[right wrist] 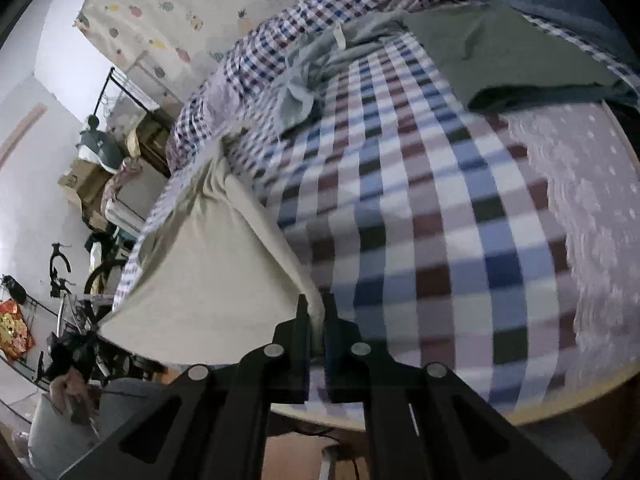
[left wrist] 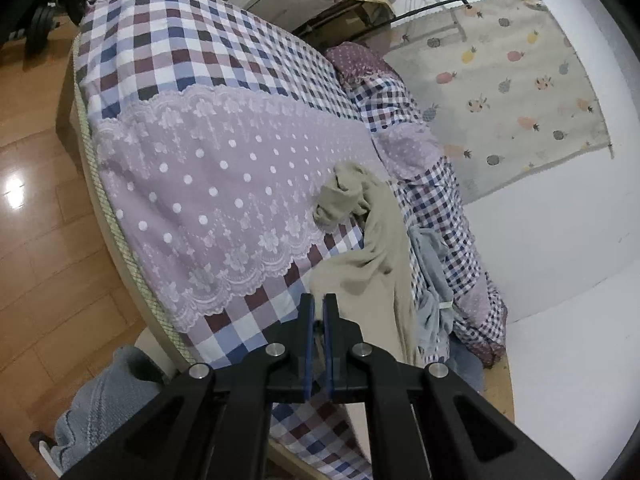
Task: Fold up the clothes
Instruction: 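Lift the khaki garment with both grippers and drape it along the bed edge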
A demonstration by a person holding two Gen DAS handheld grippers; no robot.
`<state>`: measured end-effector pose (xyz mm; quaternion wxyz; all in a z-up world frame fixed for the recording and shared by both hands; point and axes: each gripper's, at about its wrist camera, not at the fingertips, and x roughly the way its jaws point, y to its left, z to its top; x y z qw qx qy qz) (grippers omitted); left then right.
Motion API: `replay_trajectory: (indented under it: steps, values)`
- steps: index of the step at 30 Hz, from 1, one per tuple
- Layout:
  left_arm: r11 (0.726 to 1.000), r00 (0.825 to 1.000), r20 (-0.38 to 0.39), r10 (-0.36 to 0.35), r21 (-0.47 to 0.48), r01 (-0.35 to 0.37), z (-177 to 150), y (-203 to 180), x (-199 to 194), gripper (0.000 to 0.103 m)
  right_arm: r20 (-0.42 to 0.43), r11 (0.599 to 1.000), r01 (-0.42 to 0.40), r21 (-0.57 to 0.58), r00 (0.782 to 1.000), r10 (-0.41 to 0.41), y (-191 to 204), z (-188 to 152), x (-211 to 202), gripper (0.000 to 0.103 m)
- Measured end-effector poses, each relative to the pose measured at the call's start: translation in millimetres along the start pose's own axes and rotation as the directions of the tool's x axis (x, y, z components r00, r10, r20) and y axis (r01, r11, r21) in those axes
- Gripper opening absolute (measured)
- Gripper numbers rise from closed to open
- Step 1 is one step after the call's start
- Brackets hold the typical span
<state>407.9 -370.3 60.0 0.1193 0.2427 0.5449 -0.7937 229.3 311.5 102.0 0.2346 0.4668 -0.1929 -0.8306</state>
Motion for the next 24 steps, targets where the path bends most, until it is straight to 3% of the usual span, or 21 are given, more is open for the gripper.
replay_trajectory:
  steps: [6,12,17,20,22,24]
  values:
    - [0.996,0.996,-0.041,0.074,0.043,-0.072,4.2,4.3,11.6,0.003,-0.056,0.999,0.042,-0.012,0.998,-0.042,8.1,-31.6,4.2,0.003]
    - [0.98,0.968,-0.153,0.198,0.017,-0.198,-1.4,24.7,34.8,0.003,-0.102,0.991,0.133,-0.032,0.986,-0.135,9.3,-43.0,12.7,0.005]
    - [0.975,0.962,-0.176,0.211,-0.036,-0.221,-6.7,42.6,32.1,0.007,-0.135,0.972,0.235,-0.011,0.963,-0.235,0.2,-43.6,17.4,0.011]
    - [0.974,0.965,-0.159,0.209,-0.054,-0.22,-4.5,45.6,25.3,0.037,-0.119,0.96,0.278,0.034,0.955,-0.272,-8.8,-43.0,11.1,0.017]
    - [0.977,0.973,-0.125,0.192,-0.064,-0.201,-1.1,42.7,18.5,0.069,-0.11,0.952,0.3,0.068,0.95,-0.291,-14.1,-41.3,9.4,0.033]
    - [0.984,0.985,-0.077,0.154,-0.078,-0.159,2.8,37.8,11.1,0.079,-0.084,0.948,0.303,0.092,0.952,-0.296,-16.7,-40.1,4.8,0.04]
